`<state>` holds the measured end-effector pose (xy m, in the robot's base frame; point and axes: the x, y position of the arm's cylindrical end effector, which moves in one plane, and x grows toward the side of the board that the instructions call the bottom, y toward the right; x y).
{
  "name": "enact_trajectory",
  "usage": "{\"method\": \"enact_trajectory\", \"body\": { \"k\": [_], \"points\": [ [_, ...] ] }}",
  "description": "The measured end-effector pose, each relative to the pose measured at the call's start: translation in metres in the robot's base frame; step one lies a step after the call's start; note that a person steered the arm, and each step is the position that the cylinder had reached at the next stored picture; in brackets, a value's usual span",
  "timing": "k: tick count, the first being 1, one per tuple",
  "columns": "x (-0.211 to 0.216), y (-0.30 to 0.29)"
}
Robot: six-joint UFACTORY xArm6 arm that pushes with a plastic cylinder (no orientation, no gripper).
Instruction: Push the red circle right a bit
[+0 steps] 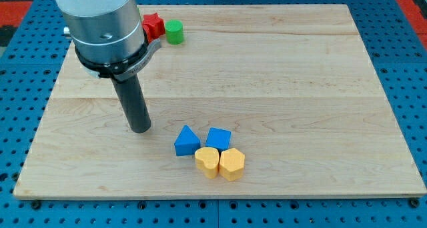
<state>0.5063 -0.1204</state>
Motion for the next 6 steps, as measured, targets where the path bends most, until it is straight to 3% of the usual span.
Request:
{"method": "enact_trajectory", "body": {
  "k": [2, 4, 6],
  "points": [
    [0.002, -0.002],
    [-0.069, -0.138],
    [-0.143, -0.162]
  ]
}}
